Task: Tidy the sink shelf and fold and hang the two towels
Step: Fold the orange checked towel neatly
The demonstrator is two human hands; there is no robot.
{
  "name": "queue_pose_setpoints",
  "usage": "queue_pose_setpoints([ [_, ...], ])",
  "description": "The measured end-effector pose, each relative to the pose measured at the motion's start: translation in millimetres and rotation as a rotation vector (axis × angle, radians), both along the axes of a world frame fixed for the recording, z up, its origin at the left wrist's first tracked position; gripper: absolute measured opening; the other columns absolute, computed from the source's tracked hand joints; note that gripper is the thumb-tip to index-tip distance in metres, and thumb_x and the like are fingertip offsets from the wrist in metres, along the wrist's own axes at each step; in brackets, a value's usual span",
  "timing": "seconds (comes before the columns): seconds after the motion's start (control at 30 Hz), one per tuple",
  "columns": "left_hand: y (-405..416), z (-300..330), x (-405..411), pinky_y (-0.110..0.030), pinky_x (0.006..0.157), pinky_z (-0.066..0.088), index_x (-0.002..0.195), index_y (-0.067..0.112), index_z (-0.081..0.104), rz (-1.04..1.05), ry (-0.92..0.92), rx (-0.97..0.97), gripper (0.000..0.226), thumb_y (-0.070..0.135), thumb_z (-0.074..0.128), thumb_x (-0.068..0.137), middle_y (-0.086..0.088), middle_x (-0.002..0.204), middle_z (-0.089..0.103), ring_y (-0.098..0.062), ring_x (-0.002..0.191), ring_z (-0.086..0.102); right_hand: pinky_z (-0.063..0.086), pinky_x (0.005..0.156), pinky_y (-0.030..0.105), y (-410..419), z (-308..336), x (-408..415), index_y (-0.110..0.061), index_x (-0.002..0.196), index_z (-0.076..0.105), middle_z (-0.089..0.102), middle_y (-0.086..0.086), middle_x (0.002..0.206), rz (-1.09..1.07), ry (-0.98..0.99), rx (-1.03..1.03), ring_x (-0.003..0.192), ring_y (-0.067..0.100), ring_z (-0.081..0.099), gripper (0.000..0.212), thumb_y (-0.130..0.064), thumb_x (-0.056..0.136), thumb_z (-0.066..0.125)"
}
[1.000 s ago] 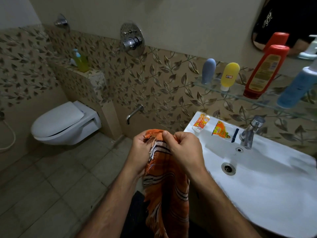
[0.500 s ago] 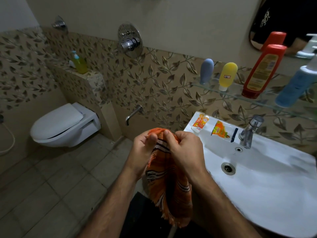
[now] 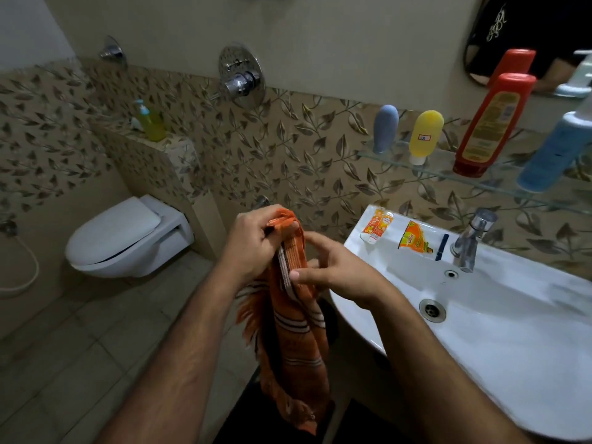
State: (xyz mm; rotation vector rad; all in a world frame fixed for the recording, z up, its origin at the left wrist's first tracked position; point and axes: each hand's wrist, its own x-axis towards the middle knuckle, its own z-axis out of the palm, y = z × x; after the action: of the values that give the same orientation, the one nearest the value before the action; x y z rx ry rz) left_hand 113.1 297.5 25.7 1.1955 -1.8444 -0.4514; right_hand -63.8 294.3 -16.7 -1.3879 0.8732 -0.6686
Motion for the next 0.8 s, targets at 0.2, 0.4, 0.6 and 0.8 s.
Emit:
queue_pose_setpoints([
  [0.2,-6,18,21,-0.012,0.076,0.043,0.092,0.007,0.071,0.112,-0.167,-0.259,0.008,0.003,0.064,0.089,0.005,0.088,0.066,-0.007,0.081,0.061,0.054,0.088,0.053,6,-4,21,-0.006,0.098,0.07,0.073,0.016,0.084,-0.109,0.018,-0.063,0.083,0.03,0.07,0.015,-0.013,0.086,0.073],
  [0.4,-1,33,31,-0.021,0.069,0.05,0.086,0.014,0.067,0.005,0.014,-0.113,0.01,0.019,0.062,0.093,0.003,0.08,0.067,-0.008,0.076,0.064,0.057,0.086,0.044,11,-16,38,-0.023,0.138,0.05,0.071,0.022,0.11,0.049,-0.188,0.123,0.102,0.038,0.069,0.05,-0.022,0.091,0.068],
  [0.6,2,38,56,-0.019,0.07,0.049,0.087,0.014,0.069,0.043,0.015,-0.125,0.011,0.019,0.062,0.093,0.005,0.083,0.069,-0.008,0.078,0.065,0.059,0.07,0.031,25,-6,62,-0.002,0.115,0.067,0.072,0.026,0.101,-0.296,-0.311,0.037,0.09,0.032,0.07,0.026,-0.005,0.089,0.066],
  [0.8,4,41,77,-0.016,0.071,0.048,0.088,0.014,0.068,0.056,0.023,-0.16,0.012,0.023,0.061,0.093,0.005,0.082,0.068,-0.004,0.077,0.063,0.061,0.079,0.041,44,2,90,-0.01,0.1,0.07,0.073,0.014,0.082,-0.446,-0.324,-0.011,0.083,0.032,0.073,0.014,-0.014,0.086,0.072],
])
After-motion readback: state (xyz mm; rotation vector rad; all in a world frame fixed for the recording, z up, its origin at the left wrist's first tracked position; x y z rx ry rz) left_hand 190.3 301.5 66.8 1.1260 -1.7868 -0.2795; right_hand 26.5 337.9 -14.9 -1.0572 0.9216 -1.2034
